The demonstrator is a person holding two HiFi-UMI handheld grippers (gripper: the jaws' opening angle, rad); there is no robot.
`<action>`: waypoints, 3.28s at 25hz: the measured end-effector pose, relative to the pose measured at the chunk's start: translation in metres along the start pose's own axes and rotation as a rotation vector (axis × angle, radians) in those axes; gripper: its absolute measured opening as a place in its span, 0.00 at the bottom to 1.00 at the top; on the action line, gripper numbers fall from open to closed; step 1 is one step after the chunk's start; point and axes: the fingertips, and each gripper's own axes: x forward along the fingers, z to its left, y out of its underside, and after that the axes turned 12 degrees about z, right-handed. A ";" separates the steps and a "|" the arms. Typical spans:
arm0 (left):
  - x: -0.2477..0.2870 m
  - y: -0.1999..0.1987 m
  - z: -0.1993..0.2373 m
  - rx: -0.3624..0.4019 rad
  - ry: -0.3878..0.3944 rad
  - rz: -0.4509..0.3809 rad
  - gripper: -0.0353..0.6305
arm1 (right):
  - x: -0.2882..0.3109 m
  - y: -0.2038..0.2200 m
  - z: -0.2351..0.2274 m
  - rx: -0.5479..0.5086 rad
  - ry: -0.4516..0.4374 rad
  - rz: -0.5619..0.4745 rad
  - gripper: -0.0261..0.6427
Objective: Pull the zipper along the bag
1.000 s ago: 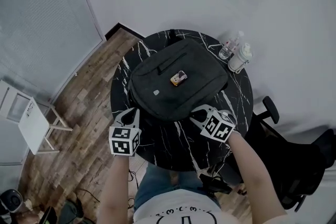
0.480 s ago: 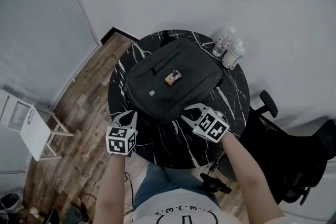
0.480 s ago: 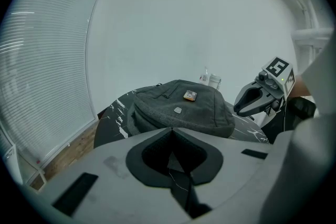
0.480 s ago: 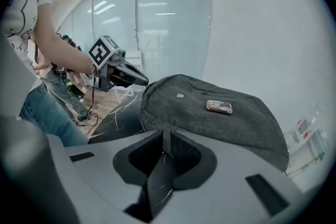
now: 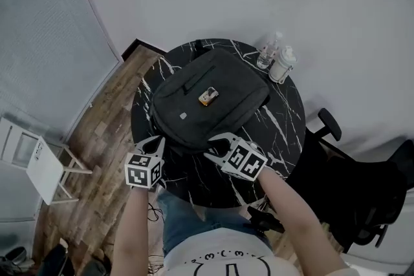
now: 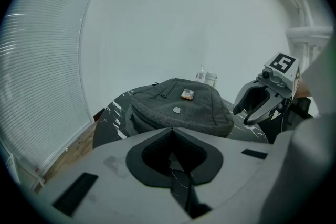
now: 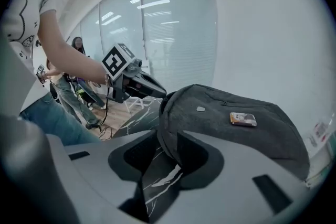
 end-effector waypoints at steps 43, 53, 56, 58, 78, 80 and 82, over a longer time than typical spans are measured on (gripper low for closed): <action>0.009 -0.010 0.015 0.393 0.550 0.088 0.08 | 0.021 0.022 0.010 0.229 0.077 0.290 0.18; 0.010 -0.004 -0.001 0.390 0.579 0.099 0.08 | -0.006 0.064 0.013 0.236 0.055 0.322 0.18; 0.010 -0.003 -0.008 0.383 0.578 0.096 0.08 | -0.013 0.078 0.010 0.245 0.059 0.317 0.18; 0.009 -0.002 -0.012 0.369 0.574 0.092 0.08 | -0.017 0.086 0.009 0.251 0.067 0.329 0.18; -0.005 0.010 -0.024 0.396 0.519 0.042 0.08 | 0.033 -0.021 0.005 0.296 0.198 0.162 0.35; -0.005 0.012 -0.024 0.397 0.519 0.037 0.08 | 0.046 -0.029 0.007 0.294 0.176 0.174 0.35; -0.003 0.013 -0.023 0.403 0.519 0.035 0.08 | 0.059 -0.029 0.010 0.270 0.173 0.229 0.35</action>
